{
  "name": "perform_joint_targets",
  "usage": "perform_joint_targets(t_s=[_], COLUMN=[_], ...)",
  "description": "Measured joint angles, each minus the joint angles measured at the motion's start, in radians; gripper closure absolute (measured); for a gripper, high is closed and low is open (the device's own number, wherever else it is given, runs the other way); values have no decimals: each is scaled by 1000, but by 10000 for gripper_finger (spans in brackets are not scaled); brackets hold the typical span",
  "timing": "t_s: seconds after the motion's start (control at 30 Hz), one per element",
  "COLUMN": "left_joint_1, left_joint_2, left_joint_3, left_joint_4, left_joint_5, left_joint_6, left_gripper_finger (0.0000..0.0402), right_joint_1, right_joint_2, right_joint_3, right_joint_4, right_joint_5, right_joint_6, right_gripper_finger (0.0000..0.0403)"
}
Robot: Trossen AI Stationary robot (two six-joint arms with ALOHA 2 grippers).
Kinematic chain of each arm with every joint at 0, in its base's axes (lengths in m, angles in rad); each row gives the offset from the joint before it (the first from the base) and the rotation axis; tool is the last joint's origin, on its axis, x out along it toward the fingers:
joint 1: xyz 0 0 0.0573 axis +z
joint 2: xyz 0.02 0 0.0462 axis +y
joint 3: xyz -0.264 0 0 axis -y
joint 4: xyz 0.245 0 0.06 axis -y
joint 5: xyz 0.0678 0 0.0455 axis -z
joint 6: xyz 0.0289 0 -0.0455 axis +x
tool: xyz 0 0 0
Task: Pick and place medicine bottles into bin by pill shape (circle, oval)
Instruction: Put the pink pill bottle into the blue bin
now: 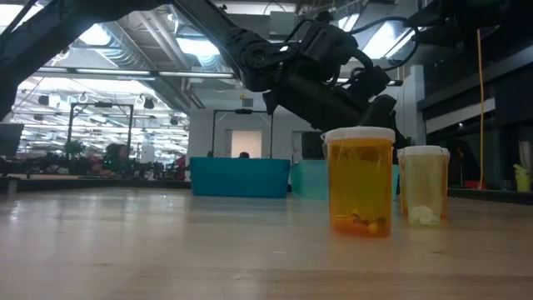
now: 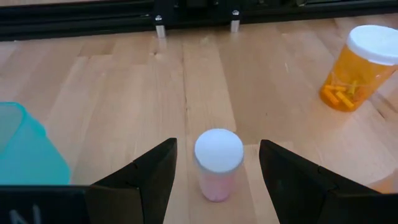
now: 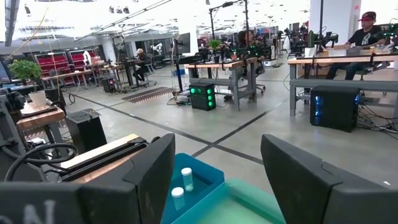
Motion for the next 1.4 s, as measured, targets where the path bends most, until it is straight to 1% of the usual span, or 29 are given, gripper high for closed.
perform_joint_targets(t_s=[0.13, 0.3, 0.6, 0.8, 0.93, 1.17, 1.27, 1.4], left_joint_1=[0, 0, 1, 0, 0, 1, 1, 2], left_joint_2=[0, 0, 0, 34, 42, 40, 40, 25], left_joint_3=[0, 0, 0, 0, -1, -1, -1, -1], left_joint_4=[24, -12, -12, 27, 19, 51, 47, 43], left_joint_5=[1, 29, 6, 3, -1, -13, -25, -27], left_joint_6=[1, 2, 20, 20, 20, 8, -4, -5], left_gripper_finger=[182, 182, 182, 184, 197, 220, 244, 290], right_joint_1=[0, 0, 0, 0, 0, 0, 0, 0], right_joint_2=[0, 0, 0, 0, 1, 0, 0, 0], right_joint_3=[0, 0, 0, 0, 0, 0, 0, 0], right_joint_4=[0, 0, 0, 0, 0, -1, -11, -23], right_joint_5=[0, 0, 0, 1, 1, 1, 0, 0], right_joint_6=[0, -1, -1, -1, -1, -4, -4, -3], right_gripper_finger=[163, 163, 163, 163, 163, 163, 163, 163])
